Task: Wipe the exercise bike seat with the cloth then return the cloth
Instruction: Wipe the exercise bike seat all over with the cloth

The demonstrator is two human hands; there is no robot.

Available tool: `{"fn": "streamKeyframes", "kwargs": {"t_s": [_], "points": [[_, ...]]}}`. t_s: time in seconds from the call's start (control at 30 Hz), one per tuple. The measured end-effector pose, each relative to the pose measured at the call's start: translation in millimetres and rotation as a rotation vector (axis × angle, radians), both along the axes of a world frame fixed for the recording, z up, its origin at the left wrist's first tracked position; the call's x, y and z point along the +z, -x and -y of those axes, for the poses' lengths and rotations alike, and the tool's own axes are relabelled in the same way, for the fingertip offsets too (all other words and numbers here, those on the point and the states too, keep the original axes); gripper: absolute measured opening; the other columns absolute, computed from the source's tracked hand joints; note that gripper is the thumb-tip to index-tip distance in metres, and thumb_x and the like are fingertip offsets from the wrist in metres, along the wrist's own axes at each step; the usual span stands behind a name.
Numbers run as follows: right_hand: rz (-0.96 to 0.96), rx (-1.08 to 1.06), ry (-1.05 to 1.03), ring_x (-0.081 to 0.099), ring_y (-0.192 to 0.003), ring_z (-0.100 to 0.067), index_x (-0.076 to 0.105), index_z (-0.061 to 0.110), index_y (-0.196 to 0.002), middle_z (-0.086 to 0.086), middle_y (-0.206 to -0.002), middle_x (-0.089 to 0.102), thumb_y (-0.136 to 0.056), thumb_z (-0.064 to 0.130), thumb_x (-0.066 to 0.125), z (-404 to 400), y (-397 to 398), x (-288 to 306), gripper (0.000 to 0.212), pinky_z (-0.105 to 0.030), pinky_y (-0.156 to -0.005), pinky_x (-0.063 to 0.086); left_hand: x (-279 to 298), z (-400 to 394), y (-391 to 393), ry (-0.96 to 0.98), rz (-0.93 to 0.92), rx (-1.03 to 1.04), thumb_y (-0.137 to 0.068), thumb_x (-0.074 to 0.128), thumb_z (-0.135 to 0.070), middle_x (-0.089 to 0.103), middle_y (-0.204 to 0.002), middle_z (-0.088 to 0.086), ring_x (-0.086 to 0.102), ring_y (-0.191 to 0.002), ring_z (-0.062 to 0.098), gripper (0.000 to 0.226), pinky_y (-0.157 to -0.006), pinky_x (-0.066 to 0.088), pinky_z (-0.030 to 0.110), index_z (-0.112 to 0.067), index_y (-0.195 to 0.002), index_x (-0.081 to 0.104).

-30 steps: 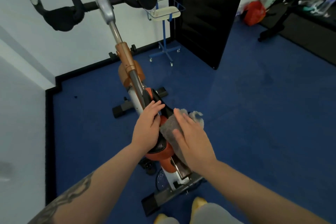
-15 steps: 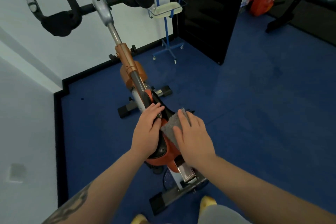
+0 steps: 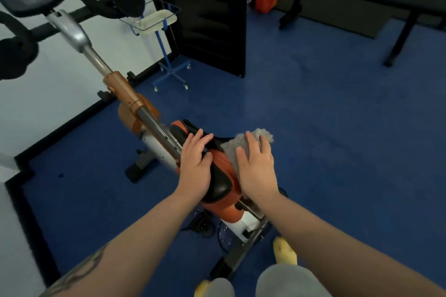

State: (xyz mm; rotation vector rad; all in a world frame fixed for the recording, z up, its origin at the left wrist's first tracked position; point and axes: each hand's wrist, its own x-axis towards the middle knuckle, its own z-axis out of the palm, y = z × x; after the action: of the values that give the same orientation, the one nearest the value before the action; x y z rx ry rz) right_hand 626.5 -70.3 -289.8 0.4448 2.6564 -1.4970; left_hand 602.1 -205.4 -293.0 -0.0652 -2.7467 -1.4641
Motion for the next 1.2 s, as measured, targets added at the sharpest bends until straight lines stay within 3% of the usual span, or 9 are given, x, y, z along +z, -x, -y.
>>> {"fn": "streamKeyframes", "kwargs": {"t_s": [0.1, 0.23, 0.33, 0.43, 0.57, 0.63, 0.93, 1.1, 1.2], "points": [[0.03, -0.085, 0.003, 0.013, -0.147, -0.024, 0.026, 0.029, -0.151, -0.002, -0.161, 0.009, -0.101, 0.038, 0.034, 4, 4, 5, 0.051, -0.04, -0.114, 0.025, -4, 4, -5, 0.159, -0.072, -0.052, -0.098, 0.036, -0.014, 0.027, -0.153, -0.002, 0.009, -0.143, 0.012, 0.04, -0.114, 0.005, 0.026, -0.022, -0.137, 0.043], [-0.111, -0.134, -0.17, -0.011, -0.148, -0.02, 0.011, 0.028, -0.154, -0.001, -0.162, -0.012, -0.103, 0.03, 0.028, 43, -44, -4, 0.054, -0.029, -0.12, 0.003, -7, 7, -5, 0.232, -0.081, -0.091, -0.099, 0.031, -0.02, 0.024, -0.155, -0.001, 0.008, -0.144, 0.015, 0.041, -0.117, 0.005, 0.035, -0.022, -0.14, 0.039], [-0.195, -0.281, 0.148, -0.006, -0.14, 0.013, -0.007, 0.053, -0.146, 0.021, -0.155, -0.027, -0.102, 0.03, 0.032, 96, -90, -9, 0.063, -0.005, -0.106, 0.022, -6, 9, -4, 0.279, -0.06, -0.125, -0.099, 0.029, -0.023, 0.019, -0.156, -0.002, 0.005, -0.144, 0.015, 0.043, -0.118, 0.007, 0.043, -0.024, -0.142, 0.034], [-0.23, -0.428, 0.366, -0.017, -0.123, 0.033, -0.016, 0.047, -0.145, 0.021, -0.156, -0.022, -0.102, 0.031, 0.033, 116, -90, -13, 0.066, 0.013, -0.088, 0.006, -6, 13, -3, 0.327, -0.045, -0.168, -0.1, 0.026, -0.027, 0.015, -0.158, -0.003, 0.002, -0.145, 0.015, 0.044, -0.117, 0.007, 0.045, -0.026, -0.144, 0.029], [-0.183, -0.636, 0.38, -0.002, -0.145, 0.0, -0.001, 0.021, -0.154, 0.005, -0.163, -0.002, -0.103, 0.037, 0.025, 75, -37, -6, 0.059, -0.012, -0.111, 0.001, -5, 13, -1, 0.349, -0.026, -0.185, -0.1, 0.026, -0.028, 0.013, -0.158, -0.003, 0.001, -0.145, 0.015, 0.045, -0.117, 0.006, 0.045, -0.025, -0.145, 0.028], [-0.145, -0.68, 0.385, 0.006, -0.148, -0.01, 0.004, 0.02, -0.154, 0.002, -0.163, 0.006, -0.103, 0.037, 0.024, 60, -24, -4, 0.057, -0.02, -0.109, 0.008, -5, 12, -2, 0.355, -0.044, -0.174, -0.099, 0.026, -0.028, 0.014, -0.158, -0.001, 0.002, -0.145, 0.016, 0.045, -0.117, 0.006, 0.043, -0.023, -0.144, 0.029], [-0.155, -0.669, 0.159, 0.015, -0.146, -0.02, 0.0, 0.015, -0.153, -0.006, -0.162, 0.006, -0.102, 0.037, 0.028, 93, -38, -9, 0.063, -0.028, -0.111, 0.02, -9, 9, -3, 0.347, -0.081, -0.144, -0.099, 0.026, -0.026, 0.019, -0.157, 0.0, 0.005, -0.145, 0.017, 0.045, -0.117, 0.007, 0.042, -0.022, -0.143, 0.031], [-0.011, -0.602, 0.152, 0.044, -0.127, -0.028, 0.036, 0.014, -0.142, -0.011, -0.147, 0.04, -0.102, 0.038, 0.023, 34, 4, 0, 0.048, -0.042, -0.101, 0.036, -8, 7, -7, 0.359, -0.109, -0.119, -0.099, 0.025, -0.025, 0.021, -0.156, 0.001, 0.007, -0.144, 0.018, 0.045, -0.117, 0.009, 0.042, -0.021, -0.143, 0.033], [-0.107, -0.624, 0.102, 0.032, -0.138, -0.027, 0.026, 0.017, -0.149, -0.009, -0.155, 0.029, -0.102, 0.033, 0.031, 60, -14, -4, 0.05, -0.04, -0.11, 0.03, -7, 9, -10, 0.323, -0.131, -0.118, -0.099, 0.027, -0.023, 0.023, -0.155, 0.002, 0.008, -0.144, 0.018, 0.044, -0.117, 0.008, 0.039, -0.02, -0.142, 0.035]]}}
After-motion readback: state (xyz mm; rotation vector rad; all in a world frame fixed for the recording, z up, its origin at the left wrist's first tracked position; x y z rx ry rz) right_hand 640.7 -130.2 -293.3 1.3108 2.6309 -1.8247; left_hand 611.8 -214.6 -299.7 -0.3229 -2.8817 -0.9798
